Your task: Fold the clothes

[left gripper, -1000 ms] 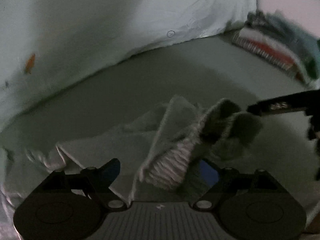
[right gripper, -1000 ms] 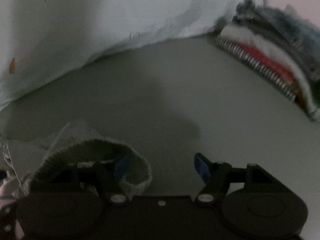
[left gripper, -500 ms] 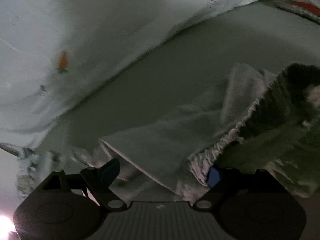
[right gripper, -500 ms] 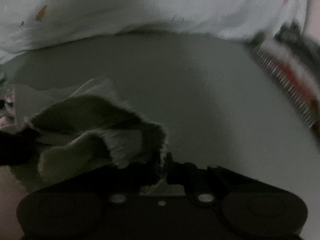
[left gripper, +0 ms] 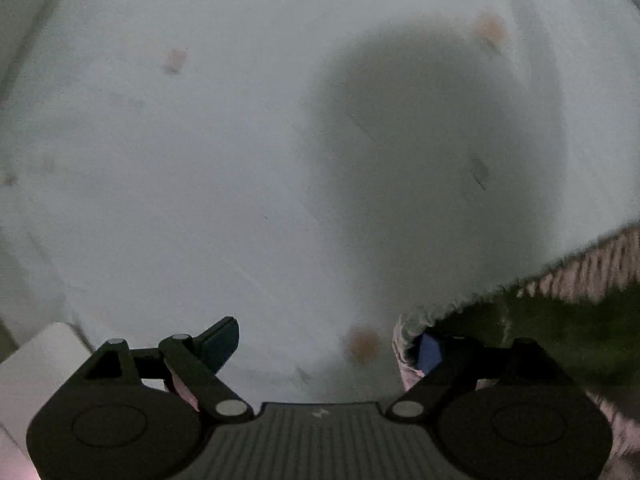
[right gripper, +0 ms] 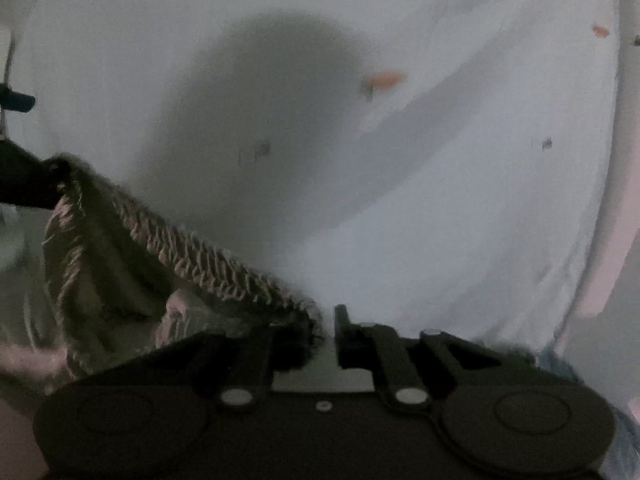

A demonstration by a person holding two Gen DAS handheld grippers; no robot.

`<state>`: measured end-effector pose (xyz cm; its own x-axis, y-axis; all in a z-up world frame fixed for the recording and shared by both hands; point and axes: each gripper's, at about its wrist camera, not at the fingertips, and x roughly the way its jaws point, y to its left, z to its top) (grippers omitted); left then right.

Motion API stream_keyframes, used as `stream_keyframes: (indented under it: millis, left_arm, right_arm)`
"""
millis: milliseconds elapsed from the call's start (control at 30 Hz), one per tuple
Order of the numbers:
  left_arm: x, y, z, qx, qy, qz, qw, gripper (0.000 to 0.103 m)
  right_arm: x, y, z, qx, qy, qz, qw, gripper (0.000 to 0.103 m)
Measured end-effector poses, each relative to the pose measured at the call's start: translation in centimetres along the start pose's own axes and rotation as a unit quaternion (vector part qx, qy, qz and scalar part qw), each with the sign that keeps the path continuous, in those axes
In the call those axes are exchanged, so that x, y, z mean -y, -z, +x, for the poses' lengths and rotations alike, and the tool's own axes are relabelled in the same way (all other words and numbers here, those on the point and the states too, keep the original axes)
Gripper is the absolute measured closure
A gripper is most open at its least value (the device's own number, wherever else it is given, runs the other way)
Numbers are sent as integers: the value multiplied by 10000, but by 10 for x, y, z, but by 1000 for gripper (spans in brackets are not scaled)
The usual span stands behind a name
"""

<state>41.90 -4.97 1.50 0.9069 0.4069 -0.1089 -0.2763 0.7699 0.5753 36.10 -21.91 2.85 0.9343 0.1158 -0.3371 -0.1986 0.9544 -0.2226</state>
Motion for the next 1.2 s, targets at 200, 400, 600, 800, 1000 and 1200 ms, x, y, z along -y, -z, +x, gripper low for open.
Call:
stream_keyframes:
  millis: [200, 400, 600, 800, 1000, 1200]
  left_arm:
    - [-53, -30, -44, 693, -547, -672, 9938, 11]
    - [-65, -19, -51, 730, -689, -758, 9921, 11]
    - [-84, -20, -59, 745, -573, -1043, 9901, 11]
    - [-104, -33, -74, 1142, -905, -702, 9868, 11]
    - [-140, -74, -117, 1769, -596, -1269, 9742, 3]
    - [-75, -82, -138, 1197, 1681, -1770, 9623, 3]
  right_arm:
    - [-10, -2, -20, -138, -418, 612, 9972, 57]
    - [-49, 22, -33, -733, -966, 509, 9913, 55]
    - [-82, 33, -33, -1183, -1538, 448, 9800, 67]
    - [-99, 4, -50, -275, -876, -783, 9927, 94]
    - [-22, -93, -50, 1139, 294, -672, 9908, 93]
    - [89, -122, -4, 710, 476, 773, 9933, 58]
